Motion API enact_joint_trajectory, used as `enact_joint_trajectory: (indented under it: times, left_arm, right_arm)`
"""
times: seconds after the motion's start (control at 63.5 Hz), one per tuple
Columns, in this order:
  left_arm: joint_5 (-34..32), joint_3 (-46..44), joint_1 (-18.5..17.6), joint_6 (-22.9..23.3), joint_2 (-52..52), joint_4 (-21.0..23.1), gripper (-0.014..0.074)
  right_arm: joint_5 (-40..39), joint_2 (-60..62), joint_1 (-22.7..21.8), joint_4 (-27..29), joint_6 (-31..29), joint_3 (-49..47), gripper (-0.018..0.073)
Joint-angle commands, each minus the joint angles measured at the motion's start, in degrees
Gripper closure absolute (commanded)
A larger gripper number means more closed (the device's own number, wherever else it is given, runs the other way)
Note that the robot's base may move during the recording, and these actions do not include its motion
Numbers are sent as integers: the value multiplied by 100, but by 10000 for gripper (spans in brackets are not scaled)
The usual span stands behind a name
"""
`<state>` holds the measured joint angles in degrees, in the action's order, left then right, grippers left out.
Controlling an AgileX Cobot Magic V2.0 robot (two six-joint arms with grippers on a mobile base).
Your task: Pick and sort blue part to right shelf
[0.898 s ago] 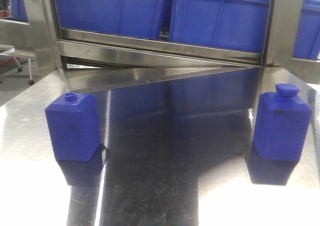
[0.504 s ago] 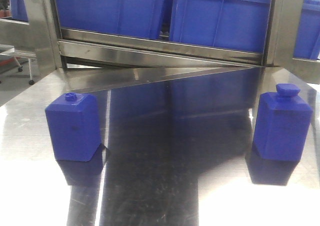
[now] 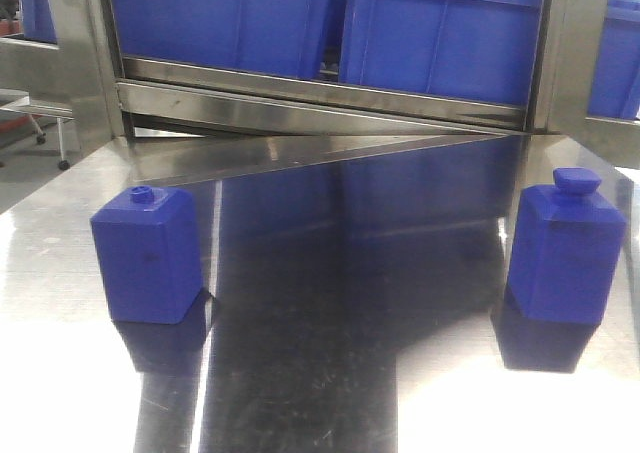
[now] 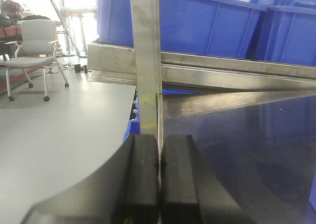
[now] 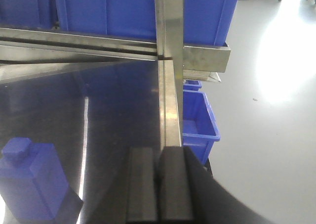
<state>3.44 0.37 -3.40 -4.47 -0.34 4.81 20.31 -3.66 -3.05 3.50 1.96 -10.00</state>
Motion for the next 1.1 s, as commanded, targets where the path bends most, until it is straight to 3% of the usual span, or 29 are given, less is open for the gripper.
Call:
enact_joint_trajectory:
  times: [0.0, 0.189, 0.394, 0.535, 0.661, 0.74, 0.961, 1.087]
  left_arm:
    - [-459, 139, -8, 14, -114, 35, 474]
    - [-459, 139, -8, 14, -114, 35, 474]
    - [-459, 139, -8, 14, -114, 35, 474]
    - [-459, 139, -8, 14, -114, 35, 474]
    - [-459, 139, -8, 14, -114, 35, 474]
    - [-459, 139, -8, 14, -114, 35, 474]
    - [-459, 139, -8, 14, -114, 35, 474]
    - [-459, 139, -8, 14, -114, 35, 474]
  right_arm:
    - [-543, -350, 11, 36, 0, -312, 504]
    - [-689, -881, 11, 3, 43, -609, 504]
    - [-584, -1785, 13, -716, 705, -912, 504]
    - [-451, -2502, 18, -865, 1212, -1246, 503]
    - [-331, -3172, 18, -959, 1240, -1508, 493]
    - [-206, -3488, 103, -959, 1254, -1674, 412]
    - [468, -4481, 687, -959, 1312, -2297, -78]
    - [1308, -5082, 1004, -959, 1597, -2880, -63]
